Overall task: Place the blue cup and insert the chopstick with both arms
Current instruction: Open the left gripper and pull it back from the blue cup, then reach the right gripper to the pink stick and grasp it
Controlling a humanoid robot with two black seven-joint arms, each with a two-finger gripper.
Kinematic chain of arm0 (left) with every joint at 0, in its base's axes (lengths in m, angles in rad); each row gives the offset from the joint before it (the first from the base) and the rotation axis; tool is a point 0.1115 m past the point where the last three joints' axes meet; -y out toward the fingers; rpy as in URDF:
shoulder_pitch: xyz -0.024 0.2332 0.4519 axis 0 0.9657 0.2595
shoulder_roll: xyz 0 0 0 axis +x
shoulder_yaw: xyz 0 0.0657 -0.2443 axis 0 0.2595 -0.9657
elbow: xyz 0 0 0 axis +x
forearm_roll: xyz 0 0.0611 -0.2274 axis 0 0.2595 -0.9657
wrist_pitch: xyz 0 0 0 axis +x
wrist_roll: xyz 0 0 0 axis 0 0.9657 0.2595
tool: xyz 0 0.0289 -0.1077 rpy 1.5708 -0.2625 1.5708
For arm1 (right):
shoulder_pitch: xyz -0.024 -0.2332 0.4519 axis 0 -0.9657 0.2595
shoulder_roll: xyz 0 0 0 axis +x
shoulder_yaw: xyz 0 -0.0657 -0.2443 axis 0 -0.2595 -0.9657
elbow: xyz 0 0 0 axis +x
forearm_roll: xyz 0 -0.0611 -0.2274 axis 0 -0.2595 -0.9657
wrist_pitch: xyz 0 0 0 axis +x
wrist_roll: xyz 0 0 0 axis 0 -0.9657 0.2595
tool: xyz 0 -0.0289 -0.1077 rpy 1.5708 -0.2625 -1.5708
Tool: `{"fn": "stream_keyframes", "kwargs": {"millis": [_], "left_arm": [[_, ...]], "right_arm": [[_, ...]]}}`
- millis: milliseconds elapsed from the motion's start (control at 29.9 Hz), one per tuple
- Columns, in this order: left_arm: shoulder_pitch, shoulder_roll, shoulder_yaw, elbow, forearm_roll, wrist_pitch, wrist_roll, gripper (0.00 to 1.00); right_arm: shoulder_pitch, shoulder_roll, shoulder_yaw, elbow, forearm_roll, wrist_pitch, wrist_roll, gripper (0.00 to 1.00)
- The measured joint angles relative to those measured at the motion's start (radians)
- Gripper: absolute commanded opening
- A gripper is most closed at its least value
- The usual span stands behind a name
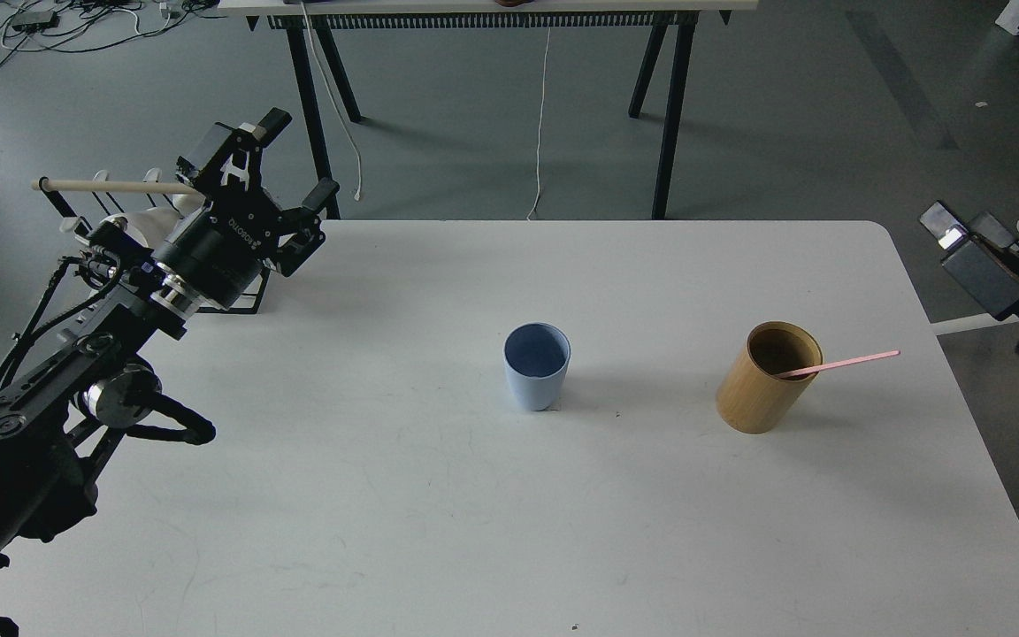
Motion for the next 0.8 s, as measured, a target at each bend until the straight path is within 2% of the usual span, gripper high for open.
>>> {"fn": "stream_keyframes", "kwargs": {"millis": [501, 568, 702, 802], "left_arm": [[0.009, 0.003, 0.016, 0.009, -0.001, 0.0, 0.0, 0.98], [0.01, 0.002, 0.016, 0.01, -0.001, 0.0, 0.0, 0.98], [0.011, -0.003, 0.016, 0.015, -0.001, 0.0, 0.0, 0.98], [0.011, -0.005, 0.016, 0.024, -0.001, 0.0, 0.0, 0.98]], "right_arm": [[-0.167, 0.143, -0.004, -0.033, -0.016, 0.0, 0.0, 0.92], [-0.171, 0.162, -0.003, -0.059, -0.02, 0.0, 0.0, 0.87], [-0.172, 0.196, -0.003, -0.119, -0.049, 0.0, 0.0, 0.68], [-0.17, 0.214, -0.003, -0.154, -0.075, 0.0, 0.0, 0.66]]}}
